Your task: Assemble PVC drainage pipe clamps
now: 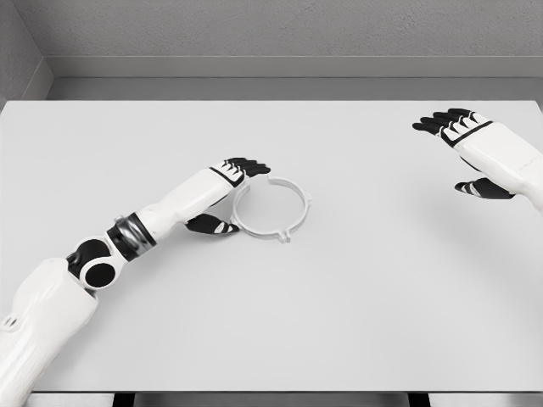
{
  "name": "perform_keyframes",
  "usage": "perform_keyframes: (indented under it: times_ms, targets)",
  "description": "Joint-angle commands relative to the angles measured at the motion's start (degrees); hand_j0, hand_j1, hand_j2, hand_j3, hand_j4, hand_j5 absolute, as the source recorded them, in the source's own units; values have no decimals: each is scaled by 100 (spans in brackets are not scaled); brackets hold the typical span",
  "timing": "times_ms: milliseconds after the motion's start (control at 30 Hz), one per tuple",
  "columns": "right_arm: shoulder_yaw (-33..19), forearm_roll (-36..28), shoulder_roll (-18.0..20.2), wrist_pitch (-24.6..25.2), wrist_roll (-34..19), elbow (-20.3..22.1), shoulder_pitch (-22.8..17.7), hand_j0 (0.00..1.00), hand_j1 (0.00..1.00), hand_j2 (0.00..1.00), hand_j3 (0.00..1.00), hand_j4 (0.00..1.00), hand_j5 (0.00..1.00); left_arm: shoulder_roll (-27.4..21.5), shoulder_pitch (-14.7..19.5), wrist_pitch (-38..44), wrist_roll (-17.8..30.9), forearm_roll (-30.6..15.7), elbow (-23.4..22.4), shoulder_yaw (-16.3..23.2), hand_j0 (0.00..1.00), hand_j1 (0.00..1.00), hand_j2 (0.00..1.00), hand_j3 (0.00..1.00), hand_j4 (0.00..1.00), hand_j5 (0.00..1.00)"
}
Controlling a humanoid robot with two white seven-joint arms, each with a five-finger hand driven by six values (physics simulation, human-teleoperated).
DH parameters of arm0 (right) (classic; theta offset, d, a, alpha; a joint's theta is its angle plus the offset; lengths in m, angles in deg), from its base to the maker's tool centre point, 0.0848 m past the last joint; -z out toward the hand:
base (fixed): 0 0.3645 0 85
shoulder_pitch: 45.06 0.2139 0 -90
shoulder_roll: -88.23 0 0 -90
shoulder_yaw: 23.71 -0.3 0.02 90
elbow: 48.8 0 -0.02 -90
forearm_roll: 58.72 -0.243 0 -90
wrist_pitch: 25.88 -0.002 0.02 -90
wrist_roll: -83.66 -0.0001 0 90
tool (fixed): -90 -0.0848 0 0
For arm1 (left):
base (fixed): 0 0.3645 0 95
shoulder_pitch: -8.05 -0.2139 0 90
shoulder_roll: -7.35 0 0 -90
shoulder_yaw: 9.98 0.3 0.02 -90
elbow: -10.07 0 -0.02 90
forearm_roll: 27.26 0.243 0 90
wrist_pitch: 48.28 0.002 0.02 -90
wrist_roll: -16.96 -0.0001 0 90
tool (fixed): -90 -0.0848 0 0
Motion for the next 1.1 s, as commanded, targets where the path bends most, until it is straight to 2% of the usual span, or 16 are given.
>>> perform_keyframes:
  times_ms: [0,167,367,700,1067]
  targets:
    - [-2,-52,2,17,3,2,0,100,100,100,100,100,100,10,0,2,-3,-45,3,-3,100,100,100,100,100,100]
    - [-2,-52,2,17,3,11,0,100,100,100,100,100,100,-25,9,2,-3,-63,3,-12,100,100,100,100,100,100]
    - [7,-61,-6,17,3,11,0,100,100,100,100,100,100,-324,9,2,-3,-115,20,-38,100,100,100,100,100,100]
    - [-2,-61,-6,17,3,11,0,100,100,100,100,100,100,-262,149,2,-3,-54,-226,-30,100,100,100,100,100,100]
    - [-2,-61,-6,17,3,11,0,100,100,100,100,100,100,-60,176,2,15,-36,-287,14,100,100,100,100,100,100]
